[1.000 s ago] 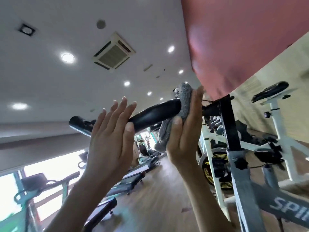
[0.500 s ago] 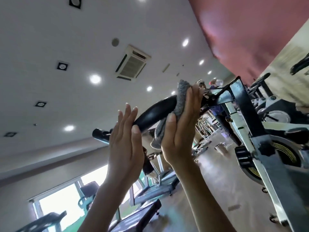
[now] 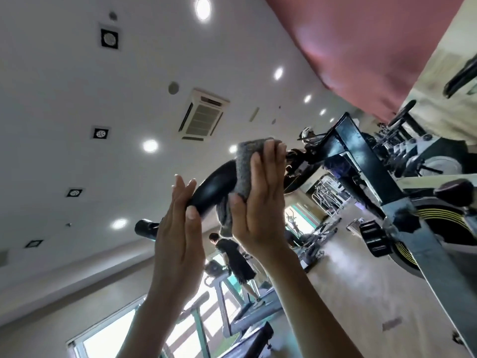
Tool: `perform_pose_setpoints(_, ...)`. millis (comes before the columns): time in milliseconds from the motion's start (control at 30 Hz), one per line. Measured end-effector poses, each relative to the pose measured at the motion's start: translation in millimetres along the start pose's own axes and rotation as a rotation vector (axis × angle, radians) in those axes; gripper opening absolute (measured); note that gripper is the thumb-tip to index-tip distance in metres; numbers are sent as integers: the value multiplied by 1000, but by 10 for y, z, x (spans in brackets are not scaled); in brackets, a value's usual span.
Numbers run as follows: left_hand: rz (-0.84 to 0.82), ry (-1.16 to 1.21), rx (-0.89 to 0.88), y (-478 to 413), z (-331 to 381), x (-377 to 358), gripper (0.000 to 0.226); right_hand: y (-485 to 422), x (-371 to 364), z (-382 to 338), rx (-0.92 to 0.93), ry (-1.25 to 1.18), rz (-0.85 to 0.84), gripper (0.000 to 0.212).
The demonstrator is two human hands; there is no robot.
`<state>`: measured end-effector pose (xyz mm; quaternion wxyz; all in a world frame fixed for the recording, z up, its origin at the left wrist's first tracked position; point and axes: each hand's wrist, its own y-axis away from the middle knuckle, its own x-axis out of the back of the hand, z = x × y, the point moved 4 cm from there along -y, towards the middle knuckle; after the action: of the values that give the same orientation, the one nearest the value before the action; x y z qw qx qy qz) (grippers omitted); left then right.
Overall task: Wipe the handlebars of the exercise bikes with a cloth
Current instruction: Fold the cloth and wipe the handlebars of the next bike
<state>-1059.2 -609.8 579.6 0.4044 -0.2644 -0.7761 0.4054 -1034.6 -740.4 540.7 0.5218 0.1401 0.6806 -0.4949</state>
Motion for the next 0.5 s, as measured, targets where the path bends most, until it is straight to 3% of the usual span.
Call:
perform_pose_setpoints(133, -28, -21, 27, 4, 31, 13, 33, -76, -22, 61, -177, -80, 93, 59)
perform_pose_setpoints(333, -29, 6, 5, 14, -12, 3, 33, -38, -74, -83, 88, -4, 90, 54)
perform_pose_setpoints(433, -35, 22, -1, 19, -81, -16, 35, -122, -26, 72, -113, -66, 138, 56)
perform_pose_setpoints(500, -34, 64, -2, 3, -141, -22, 37, -95, -38, -79, -107, -49, 89, 58)
